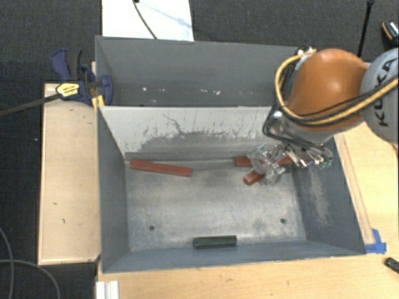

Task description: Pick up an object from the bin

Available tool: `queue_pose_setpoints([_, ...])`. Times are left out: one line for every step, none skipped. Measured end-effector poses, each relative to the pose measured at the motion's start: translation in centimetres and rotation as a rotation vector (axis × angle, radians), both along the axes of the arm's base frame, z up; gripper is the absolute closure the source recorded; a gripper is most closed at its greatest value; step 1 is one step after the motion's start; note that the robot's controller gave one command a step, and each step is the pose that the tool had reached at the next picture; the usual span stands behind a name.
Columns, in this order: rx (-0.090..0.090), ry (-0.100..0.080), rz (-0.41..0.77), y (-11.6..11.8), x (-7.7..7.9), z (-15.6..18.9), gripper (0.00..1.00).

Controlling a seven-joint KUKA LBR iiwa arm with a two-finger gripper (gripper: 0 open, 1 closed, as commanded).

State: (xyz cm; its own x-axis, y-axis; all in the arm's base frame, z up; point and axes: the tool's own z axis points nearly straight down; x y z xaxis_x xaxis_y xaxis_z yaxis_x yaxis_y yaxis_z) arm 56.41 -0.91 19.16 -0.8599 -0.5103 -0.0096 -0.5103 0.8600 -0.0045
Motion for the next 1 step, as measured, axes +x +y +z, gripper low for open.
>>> queue_pose_setpoints([0.000,-0.002,-0.003,0.97,-0.17,9.28,1.00])
